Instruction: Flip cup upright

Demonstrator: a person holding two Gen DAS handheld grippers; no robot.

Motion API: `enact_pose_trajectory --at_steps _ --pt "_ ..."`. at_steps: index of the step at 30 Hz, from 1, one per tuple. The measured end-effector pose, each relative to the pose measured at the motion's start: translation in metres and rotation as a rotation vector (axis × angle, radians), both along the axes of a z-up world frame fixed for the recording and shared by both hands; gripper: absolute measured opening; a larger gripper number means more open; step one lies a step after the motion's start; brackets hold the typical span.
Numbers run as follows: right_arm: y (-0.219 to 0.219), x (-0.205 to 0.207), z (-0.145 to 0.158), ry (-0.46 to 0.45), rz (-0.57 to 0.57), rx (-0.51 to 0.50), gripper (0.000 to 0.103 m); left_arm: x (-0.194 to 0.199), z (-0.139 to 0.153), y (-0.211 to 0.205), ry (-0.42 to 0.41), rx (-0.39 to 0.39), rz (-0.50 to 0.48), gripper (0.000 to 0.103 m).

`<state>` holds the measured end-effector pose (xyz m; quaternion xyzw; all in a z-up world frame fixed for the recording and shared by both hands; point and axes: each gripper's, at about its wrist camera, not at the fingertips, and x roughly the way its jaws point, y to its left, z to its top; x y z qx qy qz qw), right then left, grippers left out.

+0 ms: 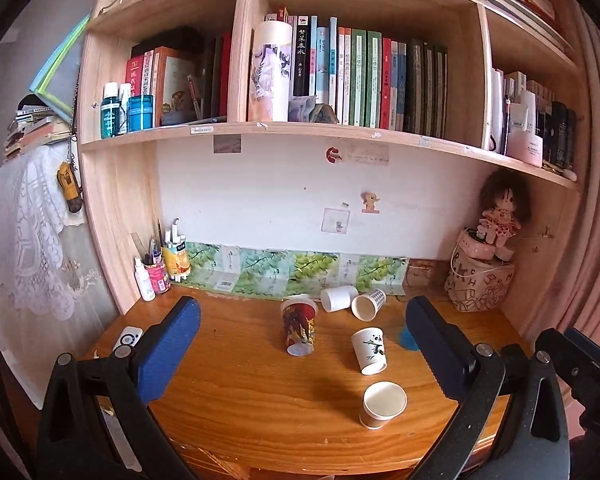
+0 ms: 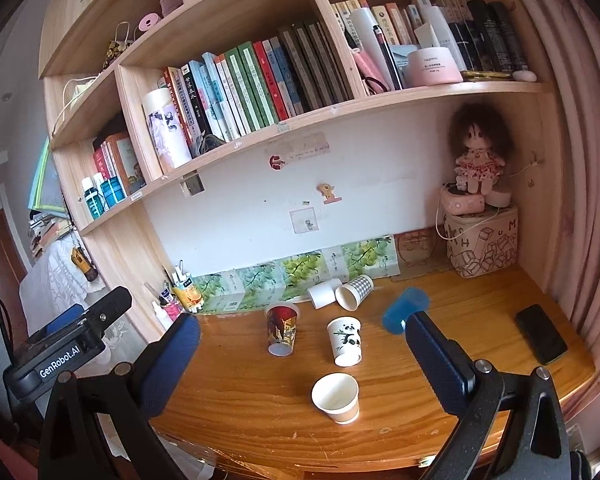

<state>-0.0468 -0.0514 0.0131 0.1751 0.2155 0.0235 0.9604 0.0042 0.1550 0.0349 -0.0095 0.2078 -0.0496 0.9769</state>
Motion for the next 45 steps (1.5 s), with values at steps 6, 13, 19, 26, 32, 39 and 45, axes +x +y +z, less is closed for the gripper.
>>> enact_pose_trajectory --at_steps 6,13,19,26,32,39,45 --pt "-0.006 -0.016 0.008 -0.039 -0.036 -0.036 0.103 -0.011 0.007 -0.006 -0.057 -0.031 -0.017 0.103" --pt "-0.004 -0.027 0.013 -0.053 -0.037 -0.072 0.103 -0.029 0.01 -0.011 -0.107 -0.038 -0.012 0.103" --pt "-0.001 -0.04 0.017 -0.092 -0.045 -0.11 0.103 -0.039 0.006 -0.009 -0.101 -0.035 0.03 0.103" --pt "0.0 -0.049 0.019 -0.111 -0.046 -0.111 0.103 -0.042 0.002 -0.016 -0.054 -0.007 0.029 0.103" --pt "-0.001 -0.049 0.016 -0.099 -0.027 -0.087 0.103 -0.048 0.006 -0.018 -0.058 0.012 0.036 0.103" --pt "-0.002 -0.05 0.011 -0.087 -0.016 -0.075 0.103 -0.052 0.006 -0.022 -0.055 0.026 0.028 0.103" --pt "-0.005 -0.053 0.011 -0.092 -0.016 -0.075 0.103 -0.055 0.006 -0.027 -0.059 0.027 0.013 0.103"
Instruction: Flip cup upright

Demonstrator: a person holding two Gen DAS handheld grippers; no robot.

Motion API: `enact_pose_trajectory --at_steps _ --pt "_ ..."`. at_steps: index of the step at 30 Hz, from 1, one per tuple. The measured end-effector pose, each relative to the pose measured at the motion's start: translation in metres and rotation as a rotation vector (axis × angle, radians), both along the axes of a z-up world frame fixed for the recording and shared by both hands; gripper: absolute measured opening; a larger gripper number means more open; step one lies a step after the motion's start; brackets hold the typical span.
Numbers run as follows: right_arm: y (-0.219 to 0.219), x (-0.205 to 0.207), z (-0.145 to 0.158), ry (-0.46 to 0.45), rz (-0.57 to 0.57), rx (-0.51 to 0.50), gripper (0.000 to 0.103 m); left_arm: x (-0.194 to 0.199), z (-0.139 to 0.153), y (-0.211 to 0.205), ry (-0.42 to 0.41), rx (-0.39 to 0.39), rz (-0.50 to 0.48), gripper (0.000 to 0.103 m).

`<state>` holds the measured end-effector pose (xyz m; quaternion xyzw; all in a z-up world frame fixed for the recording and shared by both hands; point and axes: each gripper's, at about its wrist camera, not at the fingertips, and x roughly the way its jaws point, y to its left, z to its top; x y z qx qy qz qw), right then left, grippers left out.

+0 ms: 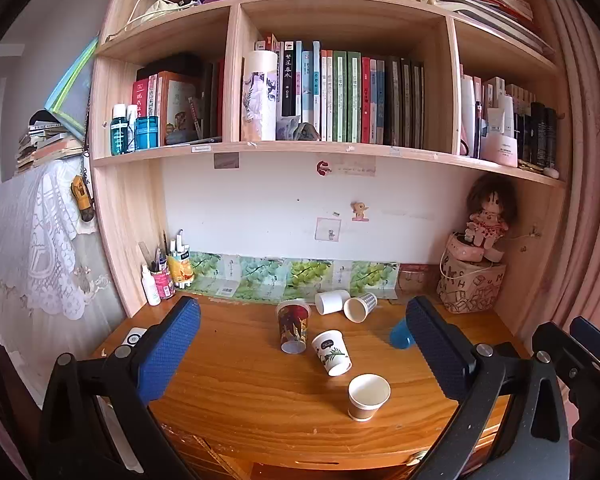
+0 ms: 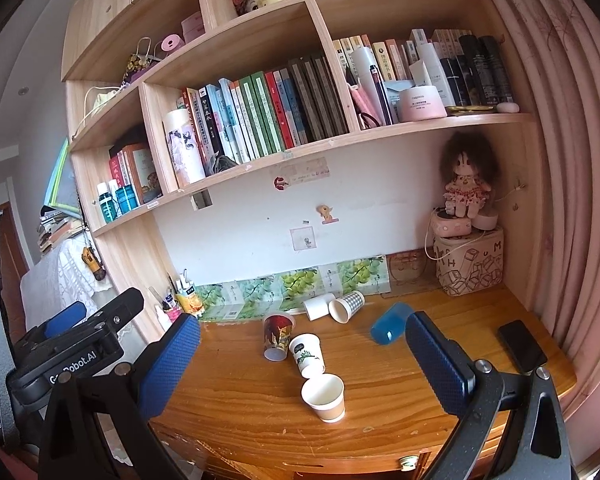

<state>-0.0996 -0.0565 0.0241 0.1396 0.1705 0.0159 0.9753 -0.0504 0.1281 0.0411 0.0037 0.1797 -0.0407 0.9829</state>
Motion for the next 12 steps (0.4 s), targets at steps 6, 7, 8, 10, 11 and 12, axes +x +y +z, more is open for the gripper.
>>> enact_pose_trajectory --at_steps 6,7,8,10,11,12 --pt "-0.005 0.0 -0.003 0.003 0.001 0.006 0.103 0.001 0.001 -0.005 0.005 -0.003 -0.009 0.103" --pt "-0.006 0.001 -0.003 0.006 0.002 0.007 0.103 0.002 0.001 -0.006 0.007 -0.005 -0.011 0.103" --pt "-0.007 0.001 -0.004 0.008 0.006 0.01 0.103 0.002 0.001 -0.007 0.009 -0.005 -0.012 0.103" --pt "-0.009 0.002 -0.005 0.009 0.011 0.013 0.103 0.003 0.001 -0.009 0.011 -0.004 -0.013 0.103" --pt "-0.01 0.002 -0.005 0.006 0.011 0.015 0.103 0.003 0.001 -0.01 0.01 -0.003 -0.015 0.103" --pt "-0.01 0.002 -0.005 0.006 0.011 0.015 0.103 0.003 0.0 -0.011 0.008 -0.002 -0.017 0.103"
